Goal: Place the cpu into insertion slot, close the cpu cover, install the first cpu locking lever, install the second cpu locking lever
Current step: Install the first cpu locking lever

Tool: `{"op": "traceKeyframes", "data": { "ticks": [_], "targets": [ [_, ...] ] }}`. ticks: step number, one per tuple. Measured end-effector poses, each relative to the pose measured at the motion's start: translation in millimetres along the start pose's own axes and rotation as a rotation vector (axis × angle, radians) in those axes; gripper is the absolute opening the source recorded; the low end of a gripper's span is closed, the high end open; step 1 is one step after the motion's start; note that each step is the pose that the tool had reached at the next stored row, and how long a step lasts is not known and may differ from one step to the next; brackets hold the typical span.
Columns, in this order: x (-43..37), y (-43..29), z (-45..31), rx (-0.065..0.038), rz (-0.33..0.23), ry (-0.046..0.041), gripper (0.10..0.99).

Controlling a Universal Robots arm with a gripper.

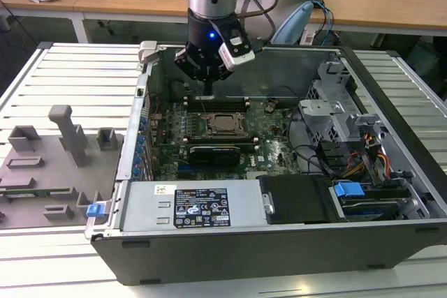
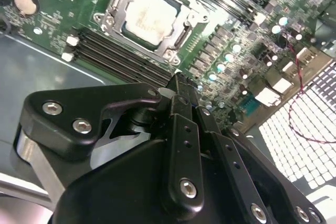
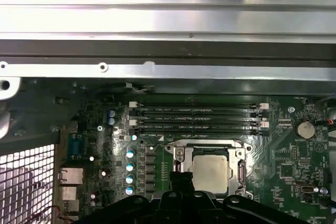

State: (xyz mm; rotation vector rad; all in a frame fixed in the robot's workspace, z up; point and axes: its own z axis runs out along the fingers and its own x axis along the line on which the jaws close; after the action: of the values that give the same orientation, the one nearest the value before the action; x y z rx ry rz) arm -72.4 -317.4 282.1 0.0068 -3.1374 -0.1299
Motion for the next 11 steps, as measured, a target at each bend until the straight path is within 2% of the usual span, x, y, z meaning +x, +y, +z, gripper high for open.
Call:
{"op": "traceKeyframes", "data": {
  "ticks": [11],
  "targets": [
    [18.3, -0.1, 2.4, 0.000, -0.001, -0.0052, 0.106]
  ]
}}
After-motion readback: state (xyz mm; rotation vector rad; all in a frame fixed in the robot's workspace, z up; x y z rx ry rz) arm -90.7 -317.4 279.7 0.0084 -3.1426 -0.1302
